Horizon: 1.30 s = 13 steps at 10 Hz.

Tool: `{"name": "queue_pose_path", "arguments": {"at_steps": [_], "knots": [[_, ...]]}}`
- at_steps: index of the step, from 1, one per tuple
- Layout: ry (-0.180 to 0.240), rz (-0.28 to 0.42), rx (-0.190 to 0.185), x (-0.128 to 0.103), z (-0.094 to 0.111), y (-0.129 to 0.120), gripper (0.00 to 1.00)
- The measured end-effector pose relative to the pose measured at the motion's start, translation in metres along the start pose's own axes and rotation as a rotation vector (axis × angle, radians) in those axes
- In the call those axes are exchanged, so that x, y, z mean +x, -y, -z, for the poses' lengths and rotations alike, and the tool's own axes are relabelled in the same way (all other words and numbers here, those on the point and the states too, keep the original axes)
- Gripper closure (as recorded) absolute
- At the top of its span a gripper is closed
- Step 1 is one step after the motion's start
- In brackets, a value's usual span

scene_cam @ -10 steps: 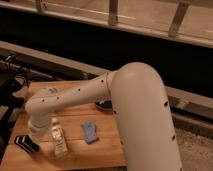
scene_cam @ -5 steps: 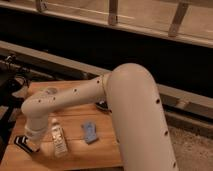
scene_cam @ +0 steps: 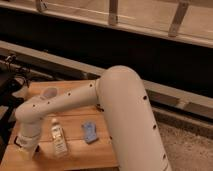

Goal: Knock the eraser over

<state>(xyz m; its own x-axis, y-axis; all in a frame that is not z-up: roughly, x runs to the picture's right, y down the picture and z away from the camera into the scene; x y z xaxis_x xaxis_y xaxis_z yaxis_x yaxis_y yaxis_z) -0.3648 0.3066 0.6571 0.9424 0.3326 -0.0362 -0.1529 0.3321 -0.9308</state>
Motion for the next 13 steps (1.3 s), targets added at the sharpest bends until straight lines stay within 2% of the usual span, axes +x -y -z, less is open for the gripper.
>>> {"name": "queue_pose_path", "arguments": {"at_steps": [1,2,3,4,7,9,11,13], "knots": [[0.009,0.011,0.003,-0.004,0.001,0.002,0.96],[0.039,0.016,0.041,-0.011,0.008,0.006,0.85],[0.054,0.004,0.083,-0.013,0.016,0.015,0.79],[0.041,-0.009,0.095,-0.011,0.02,0.023,0.79],[0.023,0.023,0.099,-0.022,0.019,0.026,0.97],[0.023,0.021,0.1,-0.031,0.021,0.031,0.98],[0.017,0.02,0.102,-0.02,0.022,0.029,0.98],[0.02,0.025,0.127,-0.017,0.024,0.026,0.98]]}}
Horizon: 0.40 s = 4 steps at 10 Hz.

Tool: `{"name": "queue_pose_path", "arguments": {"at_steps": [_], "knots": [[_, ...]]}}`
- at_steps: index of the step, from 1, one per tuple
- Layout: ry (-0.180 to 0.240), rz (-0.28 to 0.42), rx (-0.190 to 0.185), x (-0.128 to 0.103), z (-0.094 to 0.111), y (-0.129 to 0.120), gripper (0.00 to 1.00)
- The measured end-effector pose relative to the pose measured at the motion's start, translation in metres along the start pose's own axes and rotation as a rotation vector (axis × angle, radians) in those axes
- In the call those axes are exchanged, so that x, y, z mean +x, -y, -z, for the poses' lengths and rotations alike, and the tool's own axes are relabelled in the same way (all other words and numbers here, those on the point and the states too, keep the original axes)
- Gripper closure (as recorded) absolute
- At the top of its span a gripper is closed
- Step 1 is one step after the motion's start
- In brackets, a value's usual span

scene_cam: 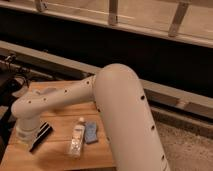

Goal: Knock the eraser over

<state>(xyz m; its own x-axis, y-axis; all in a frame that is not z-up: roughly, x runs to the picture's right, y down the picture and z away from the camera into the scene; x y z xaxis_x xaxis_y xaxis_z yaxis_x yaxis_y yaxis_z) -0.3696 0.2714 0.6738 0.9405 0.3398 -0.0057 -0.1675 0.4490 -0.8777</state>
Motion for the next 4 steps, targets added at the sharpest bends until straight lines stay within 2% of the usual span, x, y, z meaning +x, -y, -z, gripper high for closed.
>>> {"name": "queue_pose_path", "arguments": {"at_steps": [4], "knots": [[-0.01,0.017,0.021,-0.0071,-0.0004,-0.0007,0.98]]}}
